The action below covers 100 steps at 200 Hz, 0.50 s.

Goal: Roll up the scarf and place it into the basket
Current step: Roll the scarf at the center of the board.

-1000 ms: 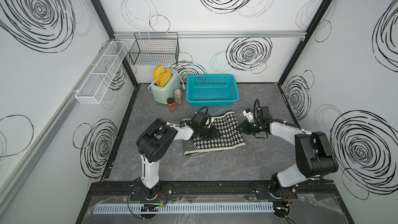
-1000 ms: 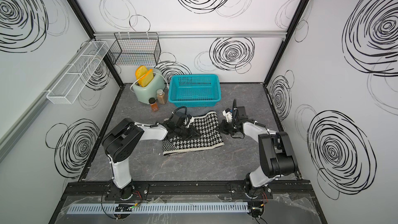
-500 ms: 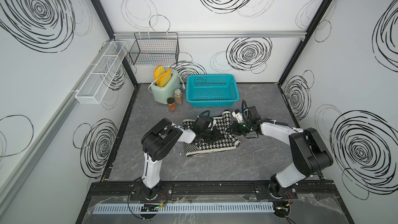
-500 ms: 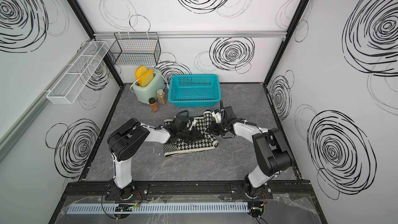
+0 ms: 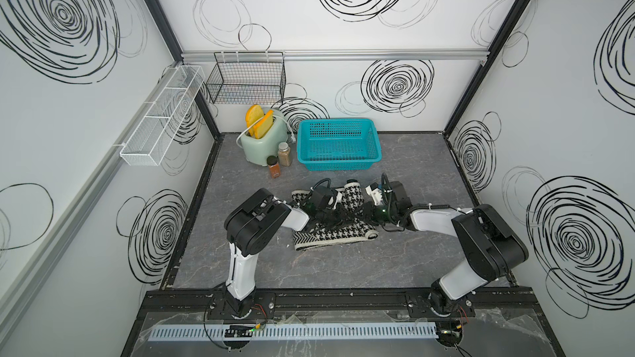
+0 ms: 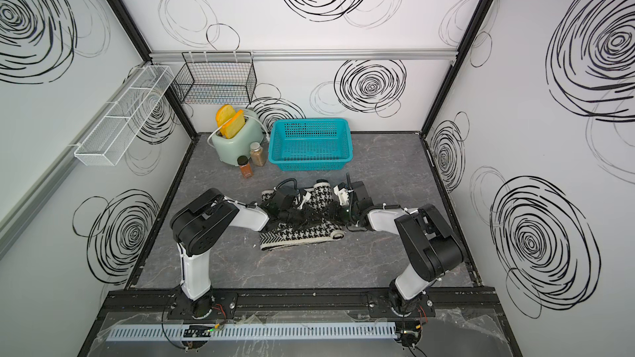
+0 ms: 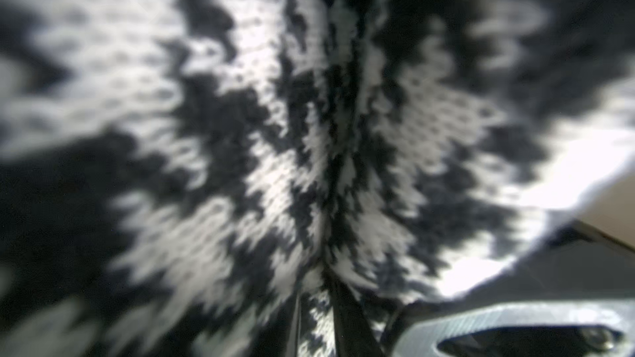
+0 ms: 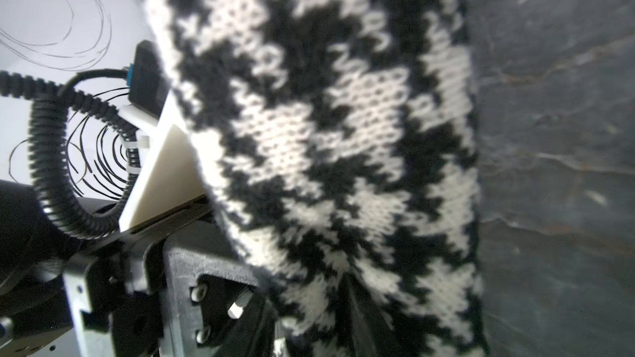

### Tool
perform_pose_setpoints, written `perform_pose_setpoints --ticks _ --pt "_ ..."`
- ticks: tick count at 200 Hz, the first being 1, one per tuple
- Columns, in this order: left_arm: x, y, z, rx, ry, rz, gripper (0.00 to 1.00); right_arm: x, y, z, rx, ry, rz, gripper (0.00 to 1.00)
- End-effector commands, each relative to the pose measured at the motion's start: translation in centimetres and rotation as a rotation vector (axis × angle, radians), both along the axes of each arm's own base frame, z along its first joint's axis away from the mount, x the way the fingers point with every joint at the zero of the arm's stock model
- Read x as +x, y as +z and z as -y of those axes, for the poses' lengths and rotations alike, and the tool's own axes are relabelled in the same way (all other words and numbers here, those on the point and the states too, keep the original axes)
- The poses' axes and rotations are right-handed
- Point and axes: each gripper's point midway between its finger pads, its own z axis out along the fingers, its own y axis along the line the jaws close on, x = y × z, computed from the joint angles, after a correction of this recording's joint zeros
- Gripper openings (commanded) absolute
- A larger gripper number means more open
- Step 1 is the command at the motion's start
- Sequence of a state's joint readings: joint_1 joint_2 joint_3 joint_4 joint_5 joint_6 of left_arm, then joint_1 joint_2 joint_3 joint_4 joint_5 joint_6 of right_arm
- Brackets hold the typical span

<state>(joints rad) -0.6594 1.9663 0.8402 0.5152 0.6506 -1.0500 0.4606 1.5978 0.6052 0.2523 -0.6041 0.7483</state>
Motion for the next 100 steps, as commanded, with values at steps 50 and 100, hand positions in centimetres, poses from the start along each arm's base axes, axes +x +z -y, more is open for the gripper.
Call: perform_pose_setpoints --ticks 50,100 --pt "3.1 7.3 -6.4 0.062 0.067 0.161 0.26 -0.7 -1.1 0.1 0.054 -0.037 0.019 0.39" --pt "7.3 12.3 0.9 -0.059 -0.026 0.238 0.24 -0.4 -1.0 -0.1 0.035 -0.030 0.036 0.40"
